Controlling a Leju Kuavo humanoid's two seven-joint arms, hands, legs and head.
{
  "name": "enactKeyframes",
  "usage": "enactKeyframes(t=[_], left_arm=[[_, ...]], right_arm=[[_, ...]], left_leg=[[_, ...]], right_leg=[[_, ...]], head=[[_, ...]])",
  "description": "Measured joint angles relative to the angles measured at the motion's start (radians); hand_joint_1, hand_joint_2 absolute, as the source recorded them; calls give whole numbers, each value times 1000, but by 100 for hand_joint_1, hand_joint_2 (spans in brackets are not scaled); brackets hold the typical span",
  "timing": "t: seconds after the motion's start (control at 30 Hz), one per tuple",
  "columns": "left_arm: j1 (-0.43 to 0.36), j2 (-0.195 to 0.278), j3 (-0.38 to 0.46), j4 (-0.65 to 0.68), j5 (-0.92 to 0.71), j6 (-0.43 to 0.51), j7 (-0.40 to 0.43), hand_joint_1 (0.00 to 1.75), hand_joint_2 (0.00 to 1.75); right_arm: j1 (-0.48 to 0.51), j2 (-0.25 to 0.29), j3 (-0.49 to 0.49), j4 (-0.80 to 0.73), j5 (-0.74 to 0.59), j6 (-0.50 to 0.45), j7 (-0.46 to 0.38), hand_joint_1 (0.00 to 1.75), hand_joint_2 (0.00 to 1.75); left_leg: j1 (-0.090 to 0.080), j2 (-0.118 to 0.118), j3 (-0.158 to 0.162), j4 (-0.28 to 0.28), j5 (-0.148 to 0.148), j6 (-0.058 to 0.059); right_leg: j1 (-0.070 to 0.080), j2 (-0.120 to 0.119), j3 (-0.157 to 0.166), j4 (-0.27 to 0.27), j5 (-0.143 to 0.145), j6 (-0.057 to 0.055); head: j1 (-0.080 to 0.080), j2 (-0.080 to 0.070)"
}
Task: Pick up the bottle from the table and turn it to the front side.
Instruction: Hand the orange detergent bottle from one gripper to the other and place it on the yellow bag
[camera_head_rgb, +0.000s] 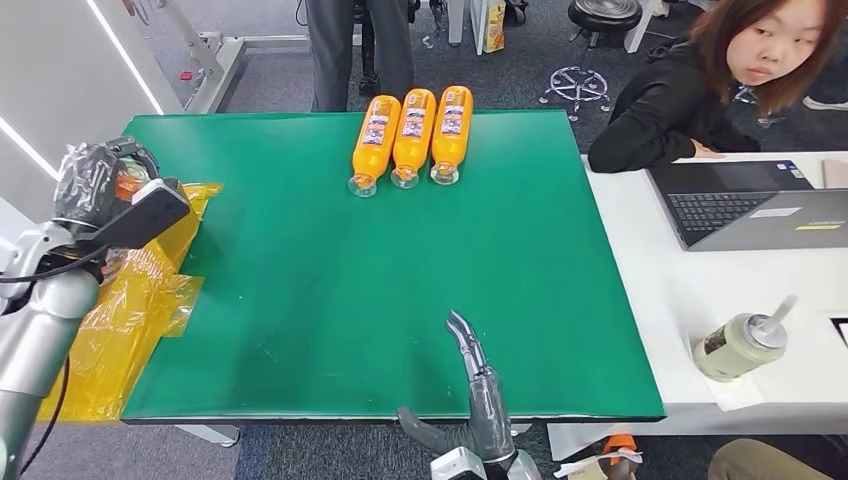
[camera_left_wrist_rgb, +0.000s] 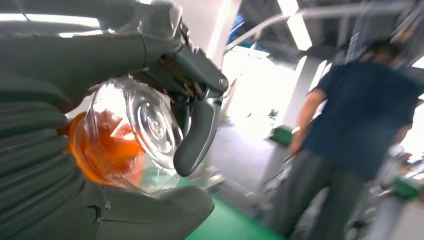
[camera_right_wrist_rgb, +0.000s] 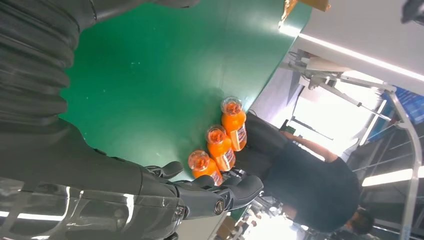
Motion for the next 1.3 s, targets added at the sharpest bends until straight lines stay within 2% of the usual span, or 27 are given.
enactKeyframes(t=[0.23, 0.37, 0.4, 0.5, 0.53, 0.7, 1.1, 1.2, 1.3], left_arm=[[23, -114, -100, 254, -195, 207, 83, 175, 175], [54, -165, -147, 344, -277, 271, 146, 175, 175], [61, -174, -154, 360, -292, 280, 160, 143, 175], [89, -194, -172, 399, -338, 294, 200, 12, 175], [101, -199, -176, 411, -350, 294, 212, 0, 175], [157, -218, -187, 447, -374, 285, 230, 0, 175], [158, -216, -176, 449, -385, 255, 168, 0, 175], [159, -205, -163, 432, -384, 225, 130, 0, 175], [176, -184, -141, 364, -324, 129, 50, 0, 175]], right_arm=[[6, -3, -4, -23, -7, 9, 9, 0, 175], [6, -3, -5, -26, -9, 25, 9, 0, 175], [6, -3, -5, -26, -9, 27, 9, 0, 175], [5, -3, -6, -26, -14, 39, 7, 0, 175], [5, -3, -7, -25, -17, 43, 5, 0, 175], [3, -3, -8, -20, -23, 51, -6, 0, 175], [-5, -2, -19, -1, -28, 54, -25, 0, 175], [-4, -2, -22, 7, -36, 47, -35, 0, 175], [-4, -2, -25, 14, -52, 33, -47, 0, 175]], left_leg=[[0, 0, 0, 0, 0, 0], [-1, 1, 1, -1, -1, 0], [-1, 2, 2, -2, -1, 0], [-1, 4, 4, -3, -1, -1], [-1, 4, 4, -3, -1, -1], [0, 3, 2, -3, 1, -3], [0, 1, 2, -3, 1, -4], [0, 1, 2, -3, 2, -4], [0, 1, 2, -3, 2, -4]], right_leg=[[-1, 0, 0, 0, 0, 0], [-2, 2, 1, 0, 0, 0], [-2, 2, 1, 0, 0, 0], [-2, 4, 1, 0, 0, 0], [-2, 5, 1, 1, 0, -1], [-1, 4, -1, 2, 1, -2], [-1, 2, 0, 2, 1, -2], [-1, 2, 0, 2, 1, -2], [-1, 2, -1, 2, 1, -2]], head=[[0, 0], [0, 0], [0, 0], [0, 0], [0, 0], [0, 0], [0, 0], [0, 0], [0, 0]])
